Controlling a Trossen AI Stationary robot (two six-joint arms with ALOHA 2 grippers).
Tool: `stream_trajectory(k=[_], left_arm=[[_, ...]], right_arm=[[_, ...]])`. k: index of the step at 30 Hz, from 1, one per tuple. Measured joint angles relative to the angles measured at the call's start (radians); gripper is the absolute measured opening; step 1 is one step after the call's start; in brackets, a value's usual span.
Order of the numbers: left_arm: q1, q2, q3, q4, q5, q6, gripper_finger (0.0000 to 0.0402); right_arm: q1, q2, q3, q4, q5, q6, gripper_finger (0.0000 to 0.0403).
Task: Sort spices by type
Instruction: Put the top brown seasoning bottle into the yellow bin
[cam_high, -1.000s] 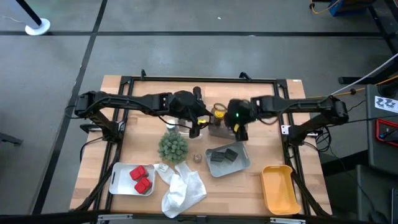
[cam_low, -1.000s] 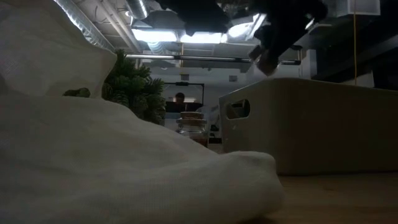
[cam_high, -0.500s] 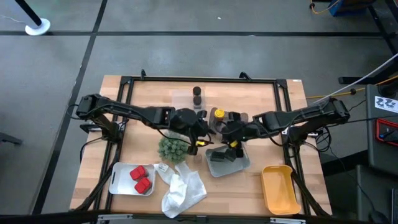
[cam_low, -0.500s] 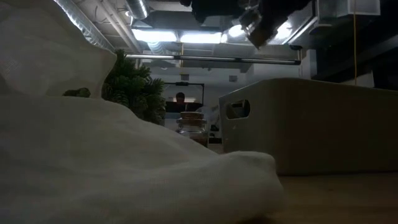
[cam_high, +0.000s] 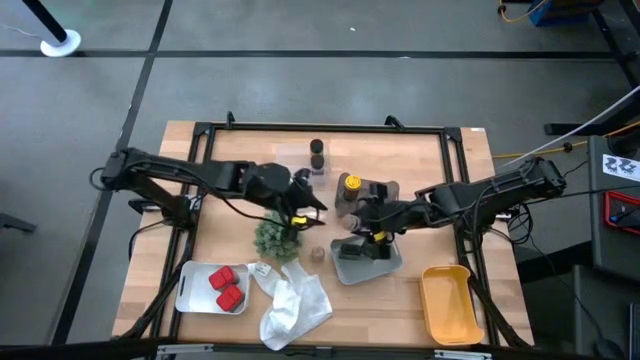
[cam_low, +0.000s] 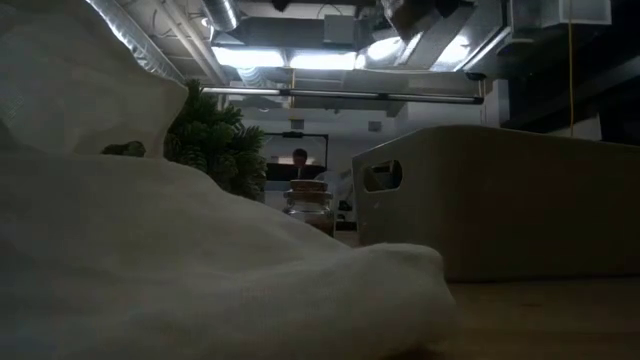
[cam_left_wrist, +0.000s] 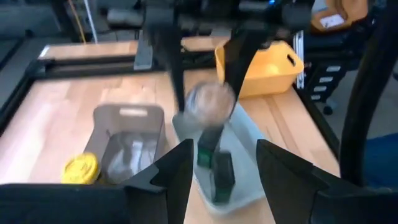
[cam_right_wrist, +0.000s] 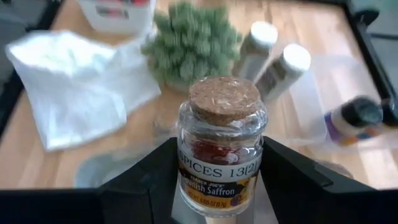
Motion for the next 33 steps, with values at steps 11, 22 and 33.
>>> stream_trajectory(k=[11, 22, 33], left_arm=[[-0.037, -0.051, 0.000, -0.056, -0.110, -0.030, 0.0166], [-0.052, -0.049, -0.001, 0.091, -0.127, -0.002, 0.0166], [-0.050, -0.048, -0.001, 0.096, -0.127, 0.001, 0.0166]], right_arm=[[-0.002, -0.011, 0.000, 0.343, 0.015, -0.092, 0.0201], [-0.001, -0.019, 0.000, 0.550, -0.001, -0.196, 0.0201], [-0.002, -0.019, 0.000, 0.549, 0.005, -0.197, 0.0201]])
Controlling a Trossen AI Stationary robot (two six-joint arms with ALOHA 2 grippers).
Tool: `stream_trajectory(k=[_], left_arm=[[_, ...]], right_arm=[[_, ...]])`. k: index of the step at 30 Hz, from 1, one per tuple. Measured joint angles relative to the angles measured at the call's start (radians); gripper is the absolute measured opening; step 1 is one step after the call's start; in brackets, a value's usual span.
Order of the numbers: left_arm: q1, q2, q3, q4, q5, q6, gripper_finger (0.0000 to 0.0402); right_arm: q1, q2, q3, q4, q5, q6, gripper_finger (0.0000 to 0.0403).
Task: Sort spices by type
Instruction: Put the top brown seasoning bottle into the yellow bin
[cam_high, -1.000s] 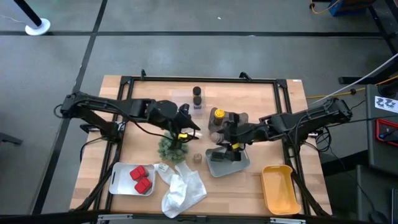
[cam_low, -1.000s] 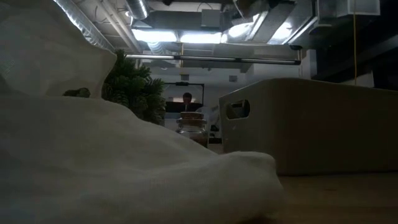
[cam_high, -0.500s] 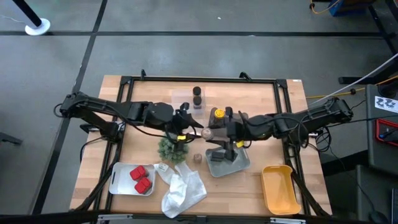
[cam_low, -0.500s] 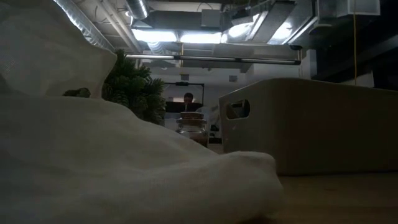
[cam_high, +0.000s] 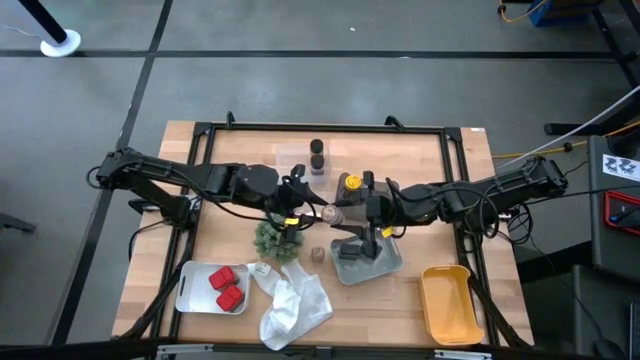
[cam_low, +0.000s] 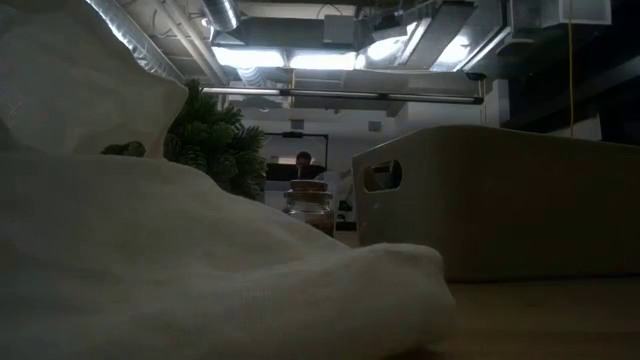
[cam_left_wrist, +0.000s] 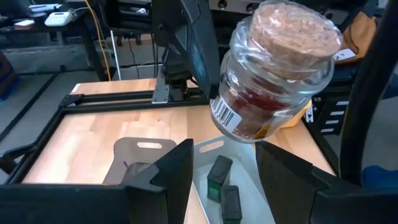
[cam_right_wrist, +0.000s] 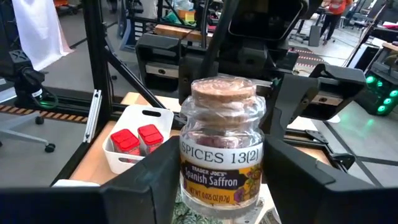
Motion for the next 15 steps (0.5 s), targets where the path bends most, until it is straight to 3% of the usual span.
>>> stream_trajectory(k=[8, 15], left_arm=[[-0.013, 0.000, 0.000, 0.007, -0.003, 0.138, 0.0169], [-0.014, 0.001, 0.000, 0.008, -0.055, 0.124, 0.0214]], right_arm=[[0.000, 0.000, 0.000, -0.009, -0.003, 0.000, 0.0201], [-0.001, 0.000, 0.000, -0.012, 0.001, -0.001, 0.0201]])
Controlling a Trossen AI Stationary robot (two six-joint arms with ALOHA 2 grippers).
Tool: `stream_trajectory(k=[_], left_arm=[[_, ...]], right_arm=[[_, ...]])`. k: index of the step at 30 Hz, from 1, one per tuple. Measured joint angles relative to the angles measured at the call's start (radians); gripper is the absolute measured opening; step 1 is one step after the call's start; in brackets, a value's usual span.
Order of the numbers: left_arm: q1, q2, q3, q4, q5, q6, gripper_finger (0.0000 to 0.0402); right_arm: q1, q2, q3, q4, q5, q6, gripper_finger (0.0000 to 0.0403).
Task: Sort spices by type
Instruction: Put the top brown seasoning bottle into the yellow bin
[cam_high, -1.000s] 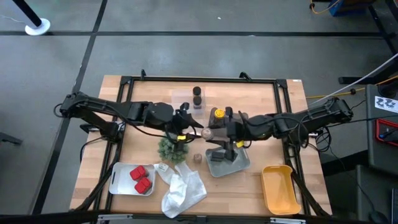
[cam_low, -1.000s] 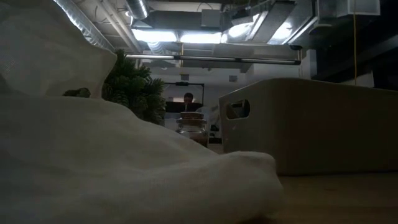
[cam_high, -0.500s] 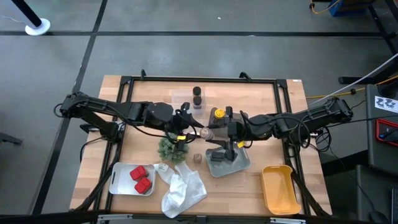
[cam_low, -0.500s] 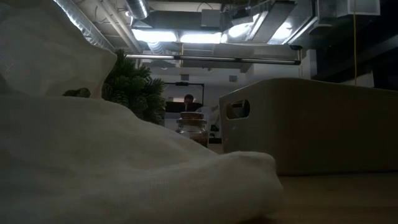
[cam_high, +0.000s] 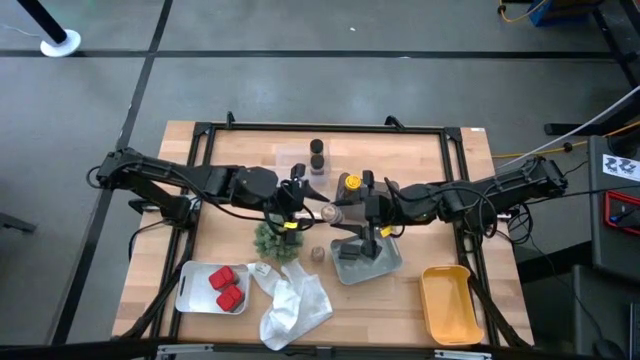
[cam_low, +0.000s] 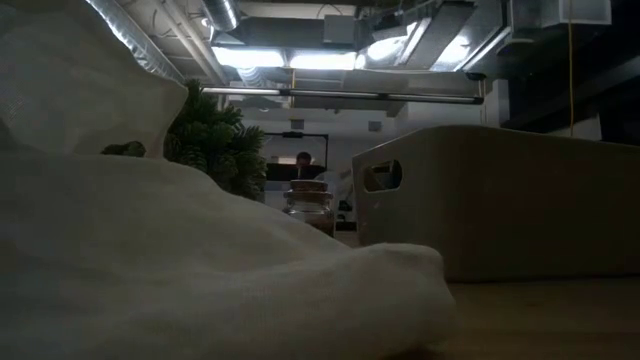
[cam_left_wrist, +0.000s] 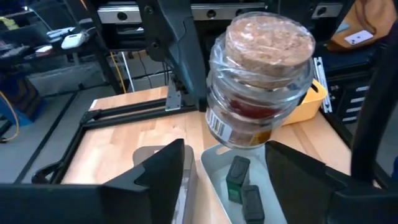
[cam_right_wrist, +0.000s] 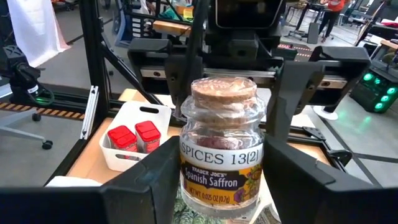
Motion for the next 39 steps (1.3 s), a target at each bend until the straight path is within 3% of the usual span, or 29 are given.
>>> stream_trajectory(k=[9, 39], left_arm=[[0.000, 0.000, 0.001, 0.000, -0.005, 0.021, 0.0252], [-0.018, 0.000, 0.001, 0.188, 0.015, 0.083, 0.0253]], right_arm=[[0.000, 0.000, 0.000, 0.052, 0.000, -0.021, 0.0201], [0.000, 0.000, 0.000, 0.171, 0.000, -0.083, 0.0201]])
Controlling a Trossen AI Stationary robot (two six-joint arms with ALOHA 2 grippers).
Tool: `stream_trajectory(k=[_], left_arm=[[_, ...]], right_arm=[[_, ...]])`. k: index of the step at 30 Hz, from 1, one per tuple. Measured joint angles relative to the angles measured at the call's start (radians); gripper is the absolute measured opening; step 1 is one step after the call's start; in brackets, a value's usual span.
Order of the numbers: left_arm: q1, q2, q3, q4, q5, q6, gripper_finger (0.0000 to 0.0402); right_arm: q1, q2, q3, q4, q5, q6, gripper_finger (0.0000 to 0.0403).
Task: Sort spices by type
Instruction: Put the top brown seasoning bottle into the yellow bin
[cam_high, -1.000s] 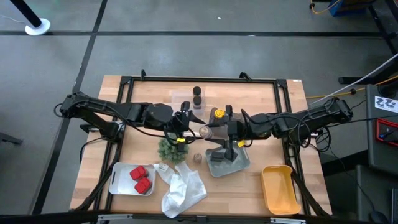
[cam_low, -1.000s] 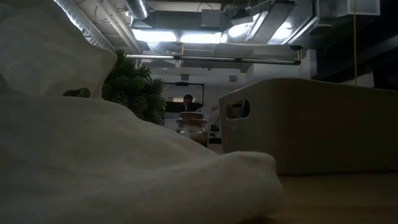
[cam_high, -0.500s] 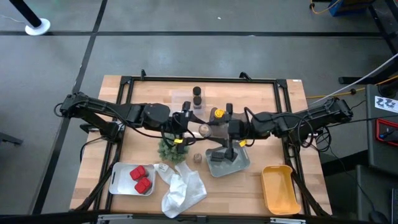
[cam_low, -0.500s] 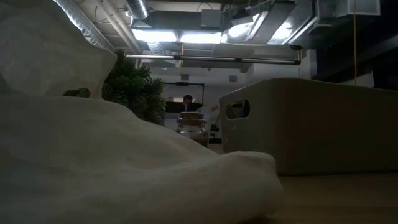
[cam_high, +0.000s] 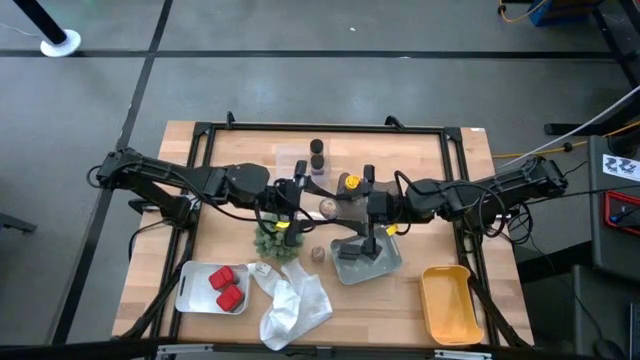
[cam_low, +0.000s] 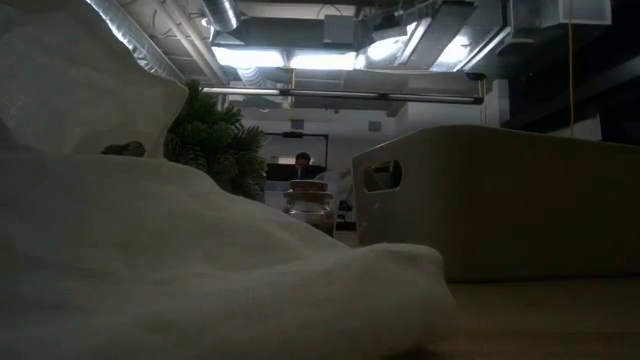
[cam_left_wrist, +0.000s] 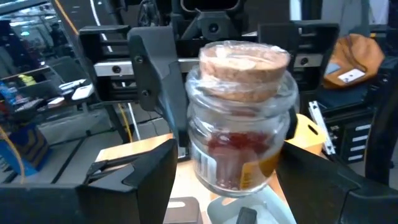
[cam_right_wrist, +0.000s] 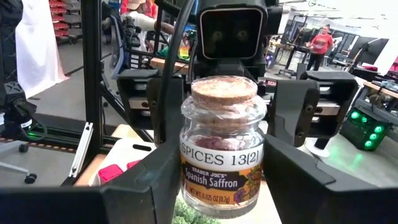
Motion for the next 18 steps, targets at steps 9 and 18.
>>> stream_trajectory(k=[9, 18], left_arm=[[0.000, 0.000, 0.000, 0.044, 0.025, -0.004, 0.0253], [0.000, 0.000, 0.000, 0.052, 0.025, -0.002, 0.0213]], right_arm=[[0.000, 0.000, 0.000, 0.040, 0.000, -0.024, 0.0201], [0.000, 0.000, 0.000, 0.042, 0.001, -0.025, 0.0201]])
